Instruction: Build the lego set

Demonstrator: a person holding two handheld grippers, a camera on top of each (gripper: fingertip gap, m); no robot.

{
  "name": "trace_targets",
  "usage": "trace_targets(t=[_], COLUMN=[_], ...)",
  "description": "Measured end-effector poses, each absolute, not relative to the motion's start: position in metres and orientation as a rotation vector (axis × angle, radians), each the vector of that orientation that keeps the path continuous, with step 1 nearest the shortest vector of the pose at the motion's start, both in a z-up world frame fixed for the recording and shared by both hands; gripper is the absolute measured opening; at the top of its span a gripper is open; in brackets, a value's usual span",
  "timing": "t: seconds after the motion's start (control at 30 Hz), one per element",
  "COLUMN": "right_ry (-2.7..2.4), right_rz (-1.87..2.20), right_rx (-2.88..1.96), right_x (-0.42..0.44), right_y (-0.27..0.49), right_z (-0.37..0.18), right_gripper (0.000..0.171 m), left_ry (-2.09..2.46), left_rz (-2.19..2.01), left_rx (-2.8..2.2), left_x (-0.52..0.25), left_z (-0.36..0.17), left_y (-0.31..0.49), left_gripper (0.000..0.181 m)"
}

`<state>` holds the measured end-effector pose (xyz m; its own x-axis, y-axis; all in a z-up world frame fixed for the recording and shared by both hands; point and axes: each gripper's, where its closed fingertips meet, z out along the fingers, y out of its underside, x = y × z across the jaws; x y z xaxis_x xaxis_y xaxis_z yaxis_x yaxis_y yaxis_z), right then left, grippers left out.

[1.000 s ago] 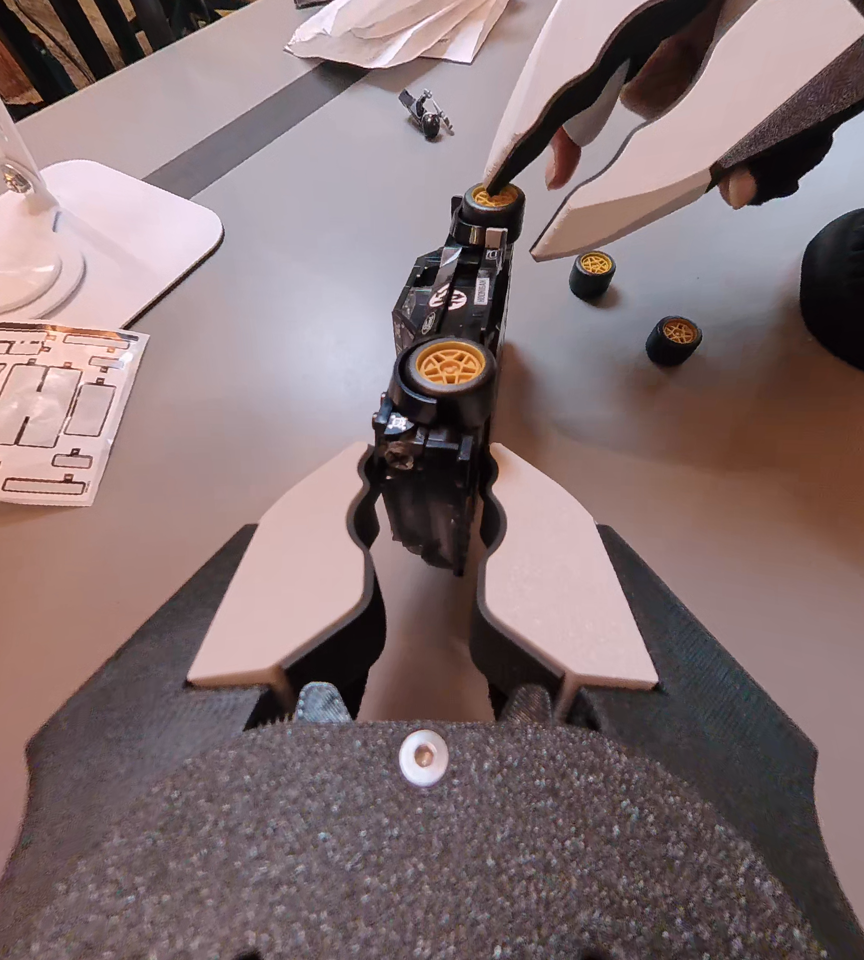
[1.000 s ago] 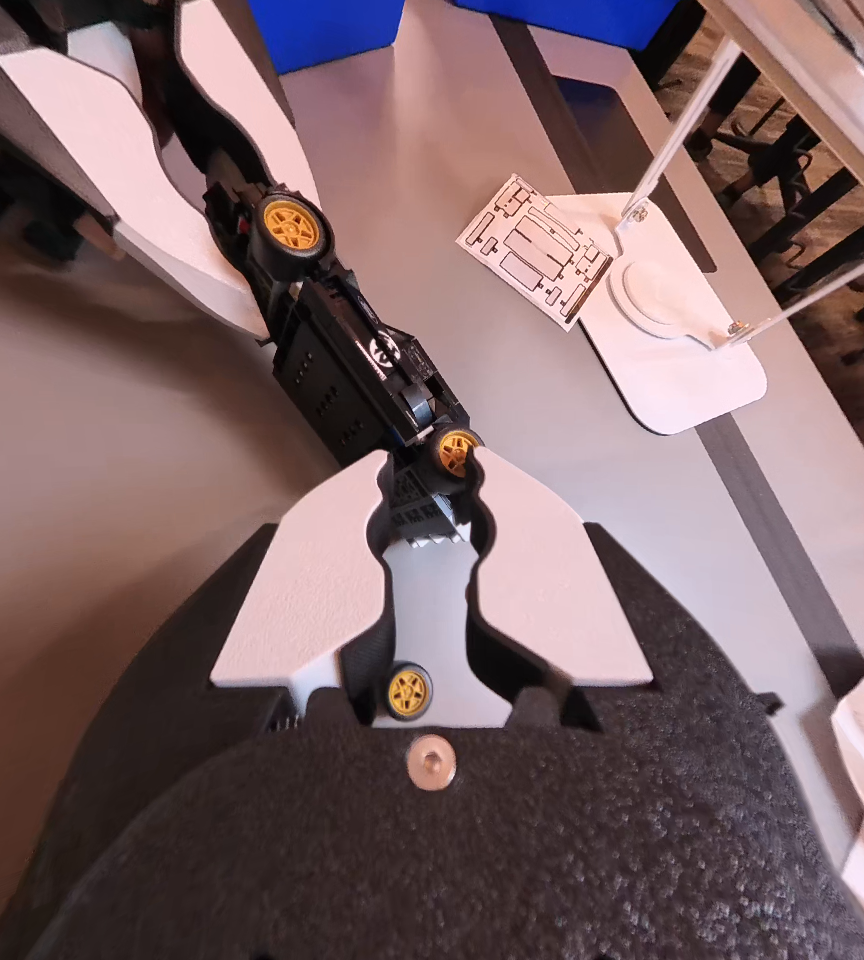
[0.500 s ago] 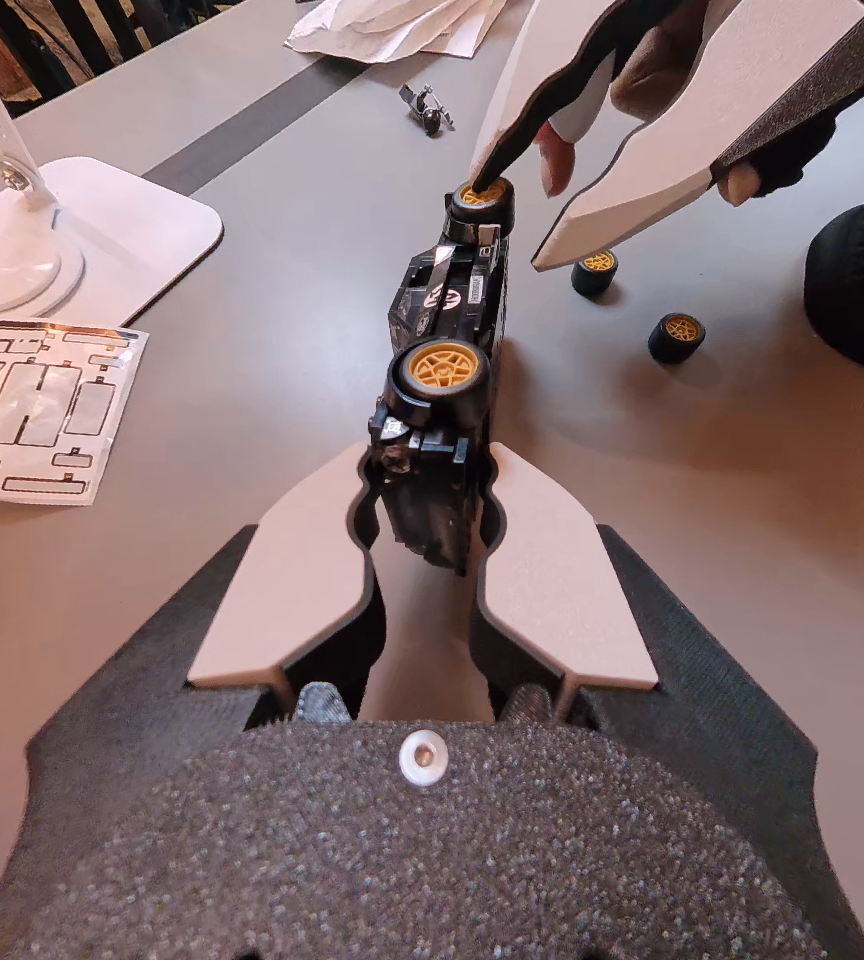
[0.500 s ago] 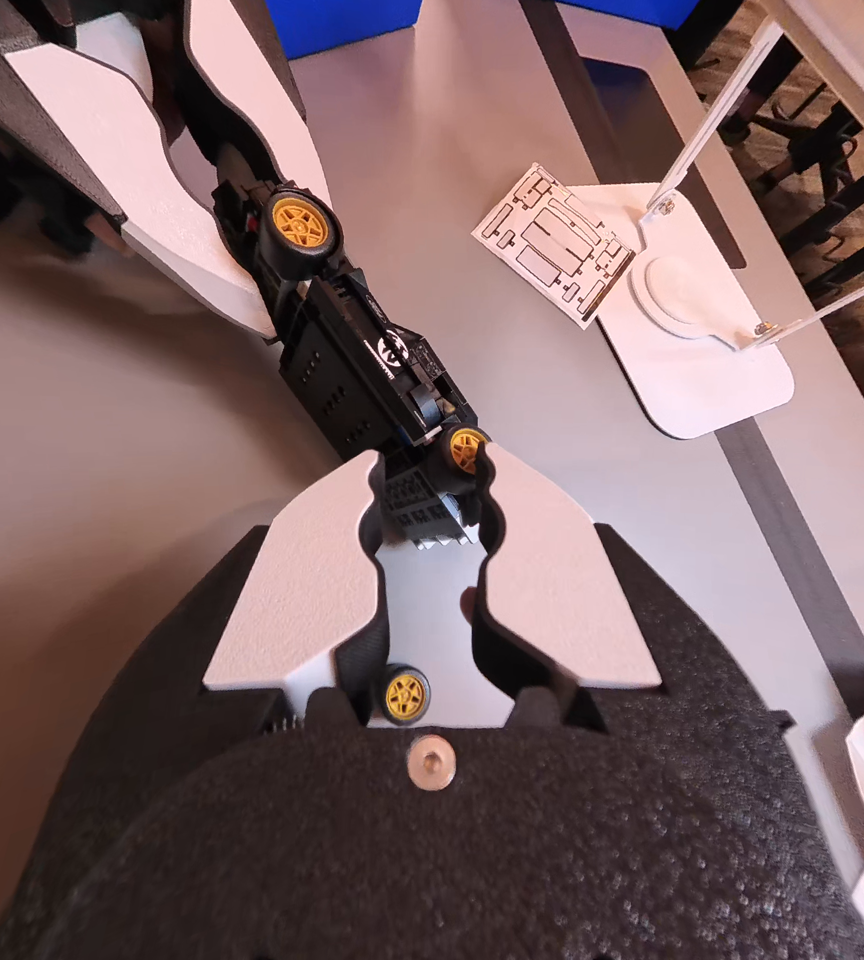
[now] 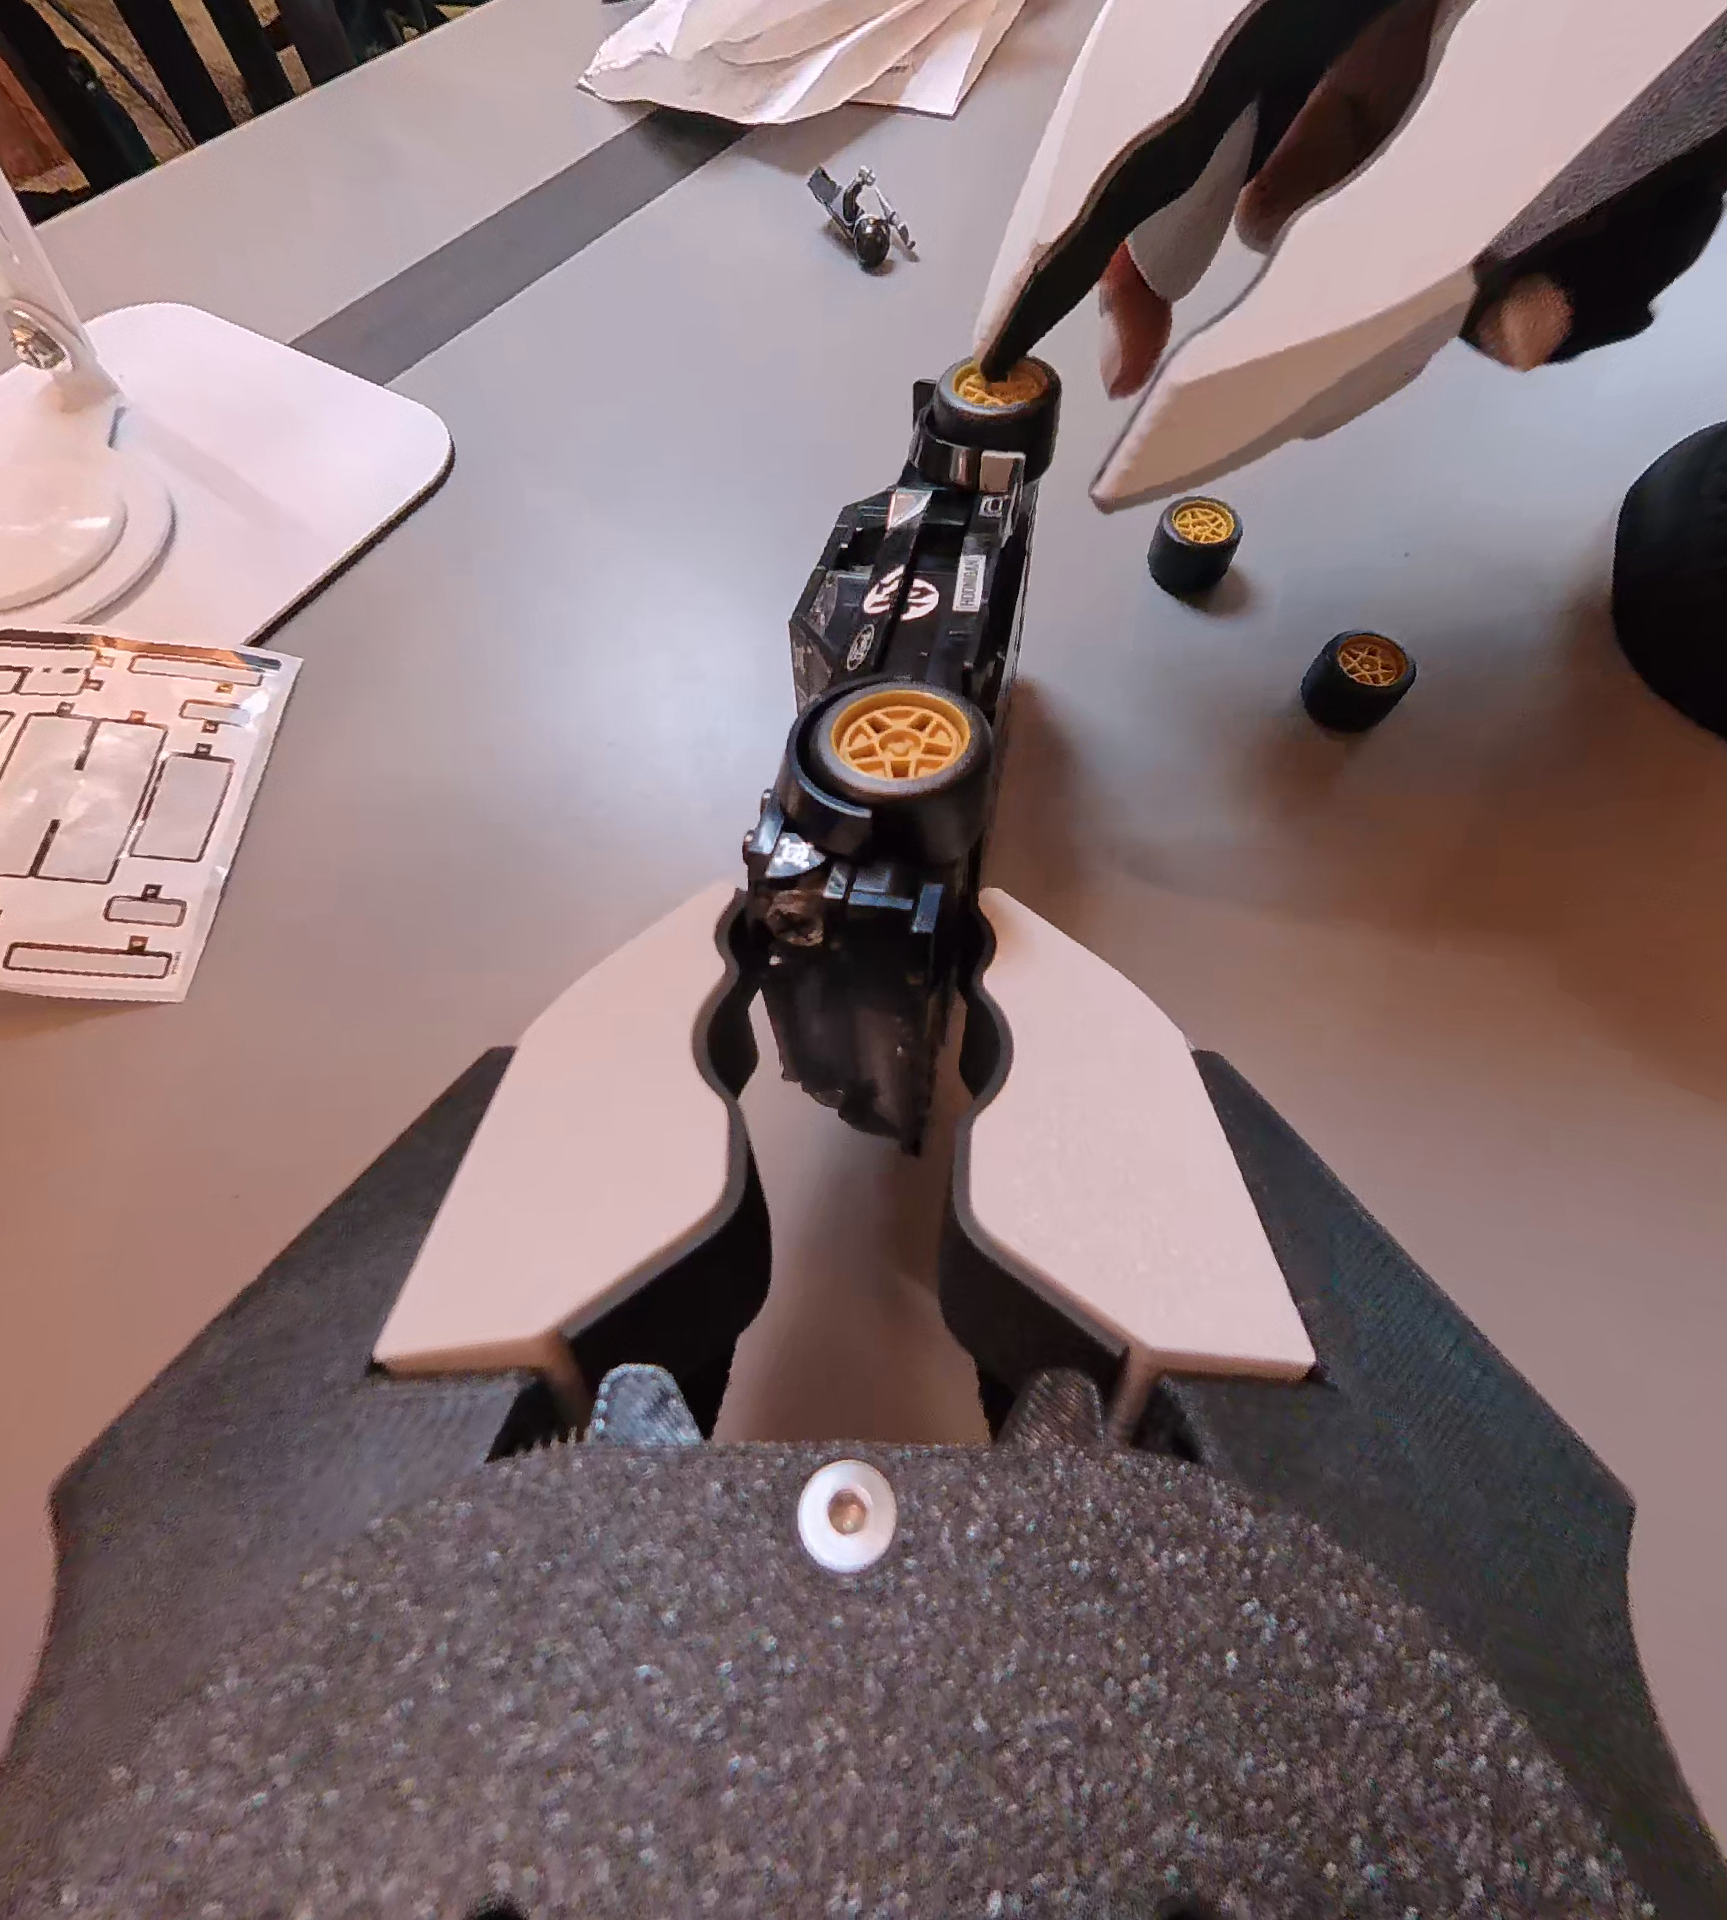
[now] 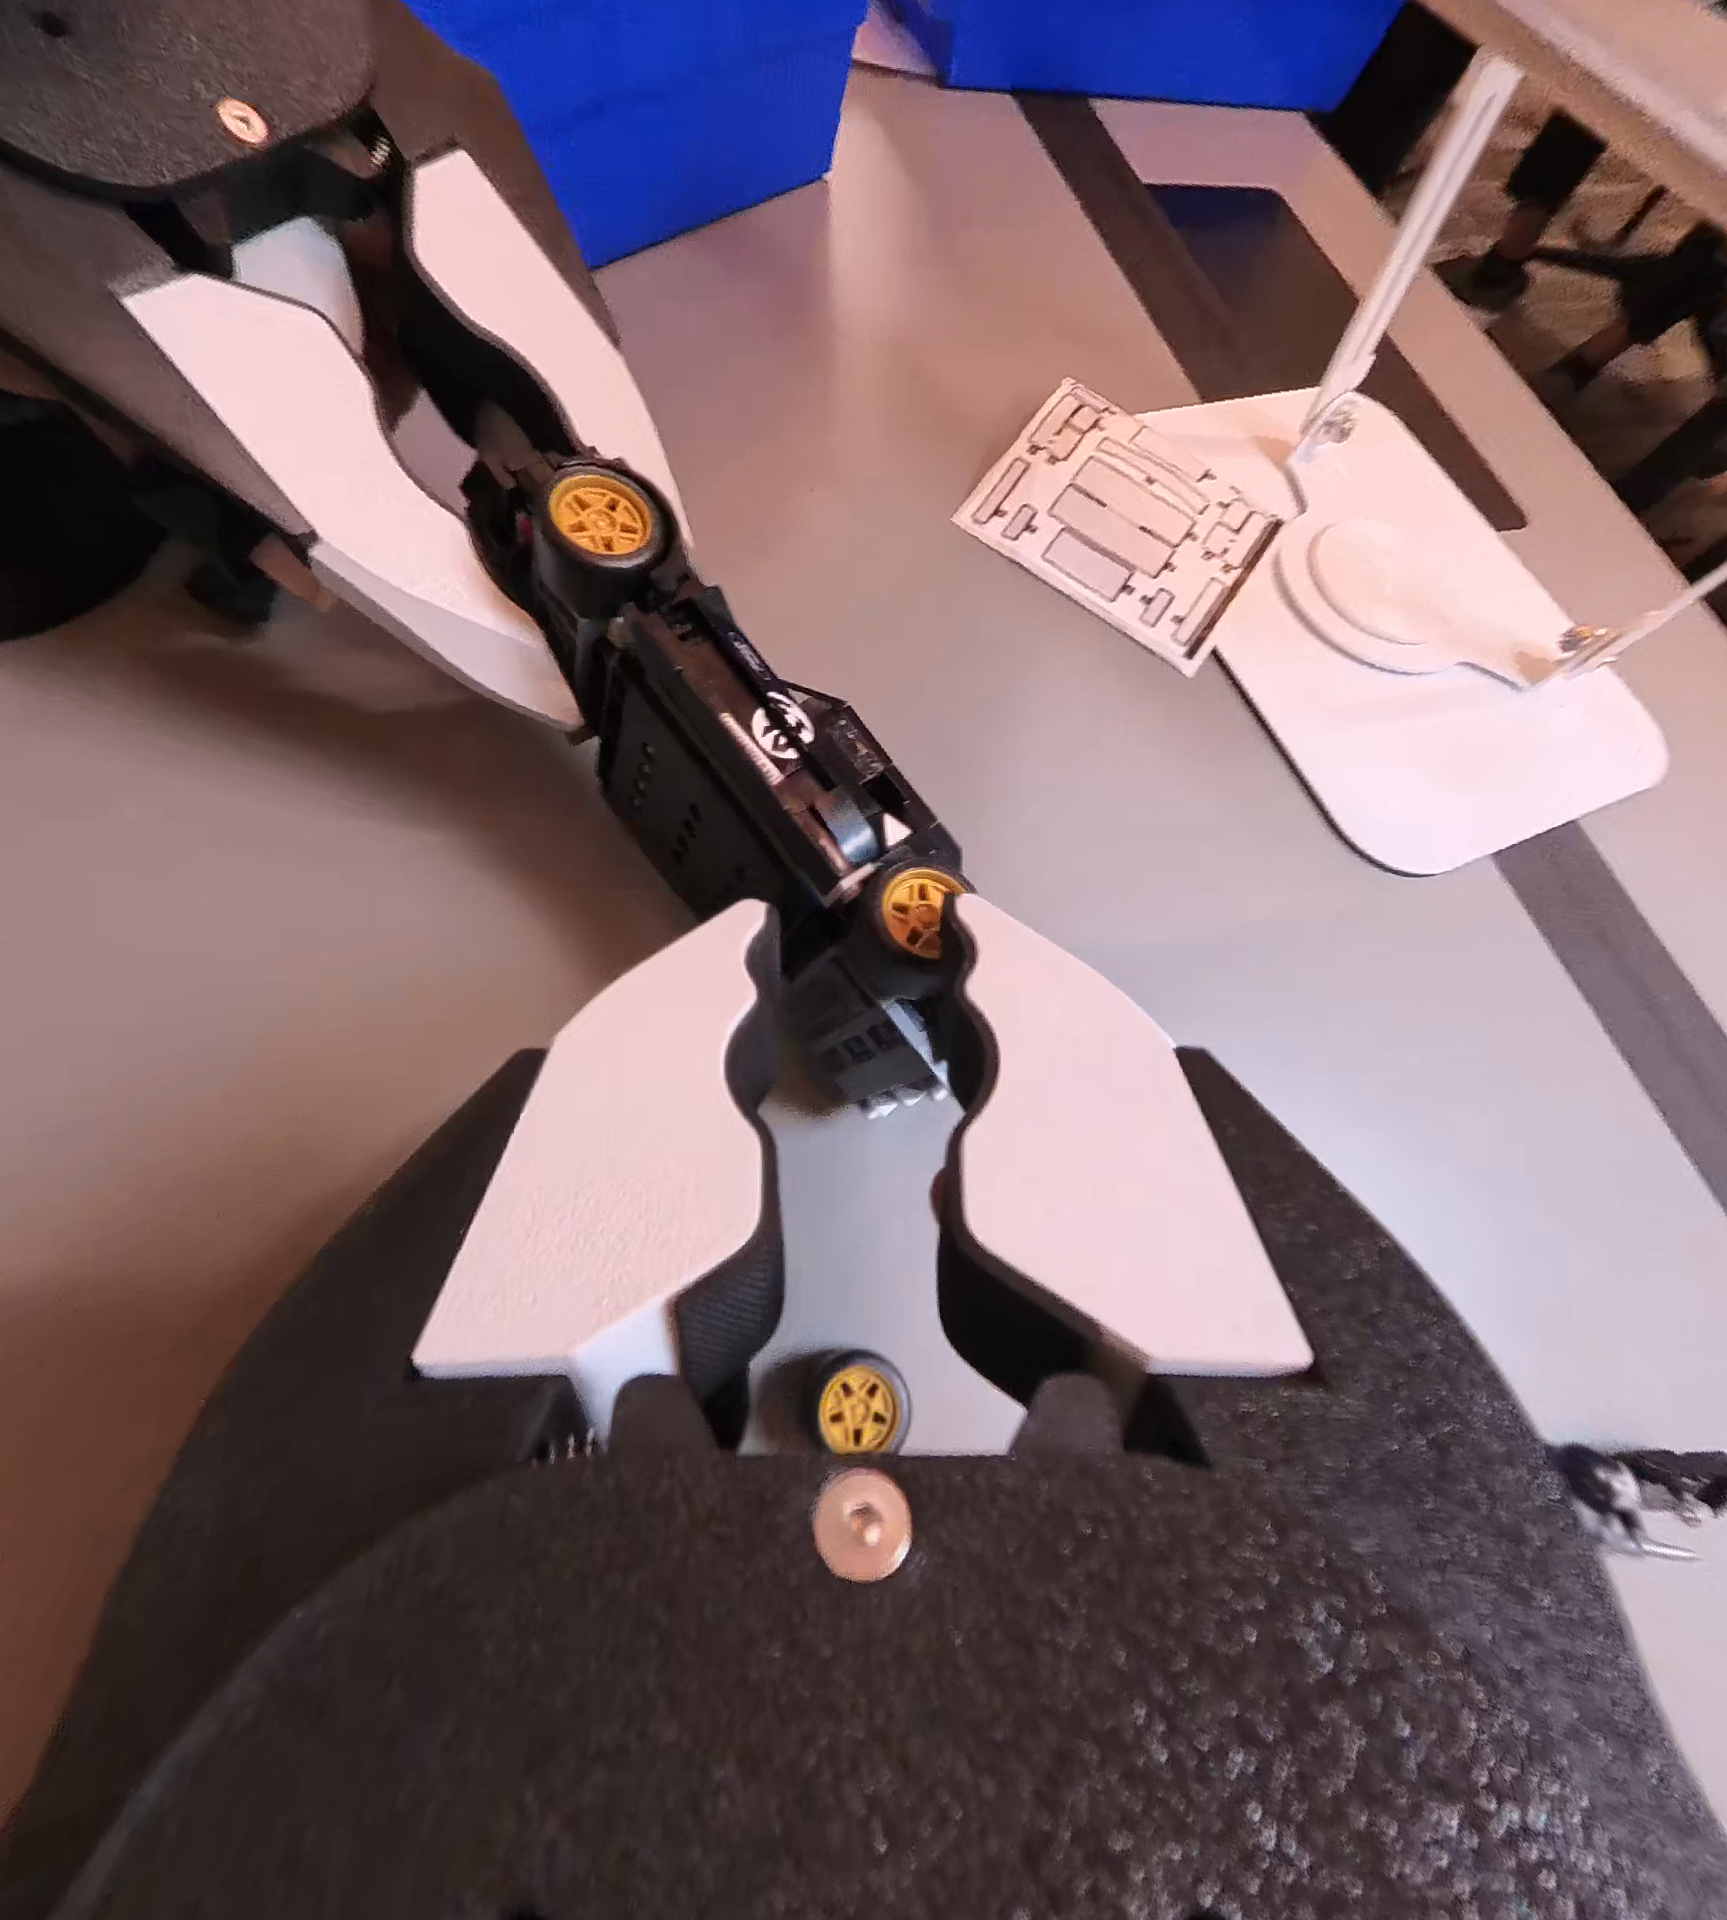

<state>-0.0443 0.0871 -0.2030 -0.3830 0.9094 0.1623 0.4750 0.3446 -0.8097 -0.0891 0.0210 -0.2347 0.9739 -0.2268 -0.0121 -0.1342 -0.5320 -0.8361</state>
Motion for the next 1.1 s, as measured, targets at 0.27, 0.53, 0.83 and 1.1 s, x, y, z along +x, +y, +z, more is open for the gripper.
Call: trace_targets(t=[0.27,0.53,0.83,1.1], right_ry=[-2.052,-1.956,-1.872,-1.937], right_rz=[0.779,1.046,1.094,0.941], right_rx=[-1.167,-1.272,-1.247,-1.189], right_x=[-0.045,-0.047,-0.047,-0.051], right_y=[0.093,0.091,0.094,0.092], right_z=[-0.206,-0.188,-0.188,-0.208], right_gripper=[0.035,0.026,0.026,0.026], left_ry=[0.302,0.316,0.284,0.279], left_rz=[-0.063,-0.041,-0.078,-0.092], left_rx=[-2.128,-2.152,-2.146,-2.148], left_x=[-0.088,-0.091,-0.091,-0.089], left_z=[-0.235,-0.243,-0.24,-0.24], left_y=[0.019,0.015,0.016,0.016], left_gripper=[0.037,0.037,0.037,0.037])
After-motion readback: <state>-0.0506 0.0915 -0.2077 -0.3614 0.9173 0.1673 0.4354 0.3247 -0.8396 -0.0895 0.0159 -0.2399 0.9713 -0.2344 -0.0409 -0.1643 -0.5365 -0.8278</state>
